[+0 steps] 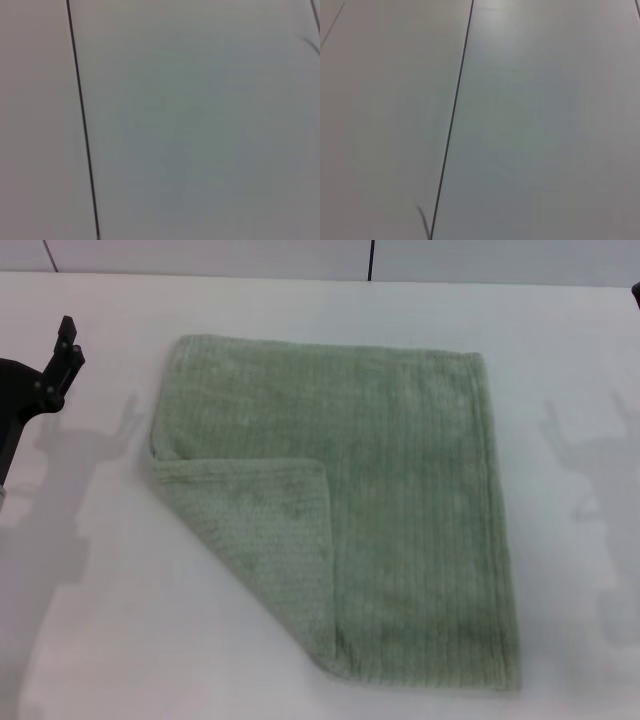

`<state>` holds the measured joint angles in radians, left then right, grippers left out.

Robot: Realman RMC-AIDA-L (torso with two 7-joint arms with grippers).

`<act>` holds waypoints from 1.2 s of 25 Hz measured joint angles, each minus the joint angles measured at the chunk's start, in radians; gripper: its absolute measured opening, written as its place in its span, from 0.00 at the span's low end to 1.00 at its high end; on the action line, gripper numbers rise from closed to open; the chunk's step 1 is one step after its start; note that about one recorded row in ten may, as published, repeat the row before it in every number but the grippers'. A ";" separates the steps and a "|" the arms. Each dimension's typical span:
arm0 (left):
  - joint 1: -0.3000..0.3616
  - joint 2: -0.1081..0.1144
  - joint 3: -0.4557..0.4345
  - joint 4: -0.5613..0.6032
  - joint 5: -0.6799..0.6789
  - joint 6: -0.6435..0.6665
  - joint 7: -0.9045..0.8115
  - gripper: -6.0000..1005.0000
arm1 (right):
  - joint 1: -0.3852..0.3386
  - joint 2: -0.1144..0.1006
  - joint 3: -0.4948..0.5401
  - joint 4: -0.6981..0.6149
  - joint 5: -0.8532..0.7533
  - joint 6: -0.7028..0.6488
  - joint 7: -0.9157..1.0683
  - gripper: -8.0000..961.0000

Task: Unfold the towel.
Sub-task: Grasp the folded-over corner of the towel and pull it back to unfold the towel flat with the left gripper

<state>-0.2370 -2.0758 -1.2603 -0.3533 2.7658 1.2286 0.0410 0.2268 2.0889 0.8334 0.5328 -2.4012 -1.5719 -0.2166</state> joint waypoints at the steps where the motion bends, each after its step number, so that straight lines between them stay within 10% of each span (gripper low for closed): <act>1: 0.002 -0.001 0.009 0.002 0.000 0.020 -0.004 0.84 | 0.000 0.000 0.000 0.000 0.000 0.000 0.000 0.87; 11: -0.009 -0.003 0.025 -0.006 -0.008 0.017 -0.023 0.84 | 0.061 -0.018 0.012 -0.001 0.039 0.103 0.146 0.87; 17: -0.039 0.001 0.017 -0.027 -0.079 -0.060 -0.040 0.83 | 0.058 -0.123 0.064 0.340 0.031 0.613 0.137 0.87; 19: -0.042 0.004 0.015 -0.073 -0.086 -0.132 -0.042 0.83 | 0.066 -0.163 0.176 0.536 0.015 1.013 0.135 0.87; 21: -0.041 0.009 0.016 -0.114 -0.086 -0.193 -0.055 0.83 | 0.073 -0.168 0.228 0.593 0.005 1.152 0.134 0.87; 24: -0.031 0.018 0.015 -0.231 -0.077 -0.330 -0.092 0.83 | 0.141 -0.138 0.453 0.749 -0.071 1.735 0.132 0.87; 26: -0.021 0.027 0.015 -0.309 -0.052 -0.408 -0.101 0.83 | 0.163 -0.124 0.507 0.774 -0.092 1.877 0.129 0.84; 30: 0.011 0.053 0.015 -0.521 0.036 -0.649 -0.122 0.82 | 0.296 -0.026 0.756 0.783 -0.193 2.303 0.085 0.76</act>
<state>-0.2258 -2.0225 -1.2455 -0.8740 2.8018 0.5791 -0.0809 0.5227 2.0627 1.5893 1.3153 -2.5938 0.7315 -0.1313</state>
